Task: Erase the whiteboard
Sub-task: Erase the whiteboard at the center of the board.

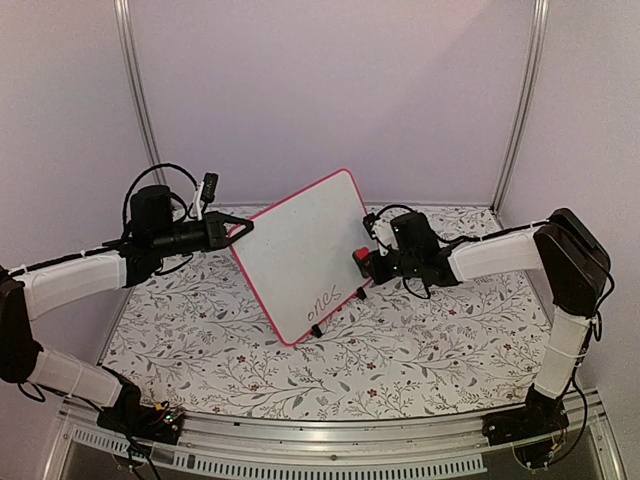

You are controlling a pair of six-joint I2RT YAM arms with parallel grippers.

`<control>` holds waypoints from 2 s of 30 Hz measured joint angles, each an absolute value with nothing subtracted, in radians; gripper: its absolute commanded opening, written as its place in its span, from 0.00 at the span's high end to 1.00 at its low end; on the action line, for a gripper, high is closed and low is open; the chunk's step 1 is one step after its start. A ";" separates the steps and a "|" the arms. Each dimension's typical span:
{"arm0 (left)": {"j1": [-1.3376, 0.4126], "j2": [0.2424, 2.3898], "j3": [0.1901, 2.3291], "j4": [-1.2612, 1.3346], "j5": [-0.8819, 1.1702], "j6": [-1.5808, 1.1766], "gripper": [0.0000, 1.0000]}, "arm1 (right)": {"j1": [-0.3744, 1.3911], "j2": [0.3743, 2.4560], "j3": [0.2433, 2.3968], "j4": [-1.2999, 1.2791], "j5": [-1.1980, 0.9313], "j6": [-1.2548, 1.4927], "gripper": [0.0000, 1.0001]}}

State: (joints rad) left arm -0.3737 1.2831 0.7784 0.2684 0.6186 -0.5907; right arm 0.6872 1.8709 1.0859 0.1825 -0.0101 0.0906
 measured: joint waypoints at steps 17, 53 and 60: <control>-0.374 1.283 0.778 0.271 0.617 -0.588 1.00 | 0.691 1.869 1.026 0.147 0.011 0.104 0.78; -0.374 1.283 0.778 0.271 0.619 -0.591 1.00 | 0.641 1.873 1.003 0.175 0.015 0.097 0.78; -0.375 1.283 0.778 0.271 0.618 -0.590 1.00 | 0.610 1.873 1.103 0.168 -0.009 0.093 0.78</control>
